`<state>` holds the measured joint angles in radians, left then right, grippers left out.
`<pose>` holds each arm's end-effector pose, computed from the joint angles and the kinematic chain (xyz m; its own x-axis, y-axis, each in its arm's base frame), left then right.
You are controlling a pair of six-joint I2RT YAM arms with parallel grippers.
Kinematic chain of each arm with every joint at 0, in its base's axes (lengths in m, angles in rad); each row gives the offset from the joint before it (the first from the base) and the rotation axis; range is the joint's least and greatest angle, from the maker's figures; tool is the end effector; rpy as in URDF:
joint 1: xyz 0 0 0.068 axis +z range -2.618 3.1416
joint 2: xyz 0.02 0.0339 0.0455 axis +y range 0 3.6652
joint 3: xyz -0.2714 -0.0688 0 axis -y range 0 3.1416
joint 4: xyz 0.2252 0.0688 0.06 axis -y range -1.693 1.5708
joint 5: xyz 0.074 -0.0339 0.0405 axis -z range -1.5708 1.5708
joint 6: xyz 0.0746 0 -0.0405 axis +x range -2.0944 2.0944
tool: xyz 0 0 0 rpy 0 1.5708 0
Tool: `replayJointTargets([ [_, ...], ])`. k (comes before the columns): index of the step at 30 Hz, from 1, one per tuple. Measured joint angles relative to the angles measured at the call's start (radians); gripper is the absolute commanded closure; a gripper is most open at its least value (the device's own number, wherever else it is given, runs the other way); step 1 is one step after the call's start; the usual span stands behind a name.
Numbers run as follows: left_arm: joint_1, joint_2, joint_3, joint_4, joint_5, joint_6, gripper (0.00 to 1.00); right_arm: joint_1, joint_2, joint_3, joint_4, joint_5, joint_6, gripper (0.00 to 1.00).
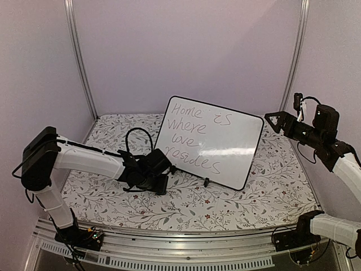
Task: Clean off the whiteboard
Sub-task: Move the whiteboard eraser to the center of the board.
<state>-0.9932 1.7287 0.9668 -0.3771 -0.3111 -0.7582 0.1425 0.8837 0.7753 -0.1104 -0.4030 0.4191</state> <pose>0.1981 -0.2621 0.1378 -0.8604 0.1212 -0.4950 0.1873 0.9785 -0.0859 0.2111 0.0598 0.3276 -0.4036 0.3203 -0.8570 -0.3781 0.7946 0.4750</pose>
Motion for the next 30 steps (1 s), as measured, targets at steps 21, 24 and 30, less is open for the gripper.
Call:
replayJointTargets([
  [21, -0.002, -0.002, -0.002, -0.003, -0.021, -0.037, 0.43, 0.000, 0.000, 0.000, 0.000, 0.000, 0.000, 0.01],
  [24, -0.005, 0.000, -0.001, -0.002, -0.017, -0.055, 0.43, 0.000, 0.000, 0.000, 0.000, 0.000, 0.000, 0.01],
  [30, -0.013, 0.039, 0.002, 0.008, -0.017, -0.095, 0.43, 0.000, -0.002, -0.001, 0.000, 0.000, 0.000, 0.01],
])
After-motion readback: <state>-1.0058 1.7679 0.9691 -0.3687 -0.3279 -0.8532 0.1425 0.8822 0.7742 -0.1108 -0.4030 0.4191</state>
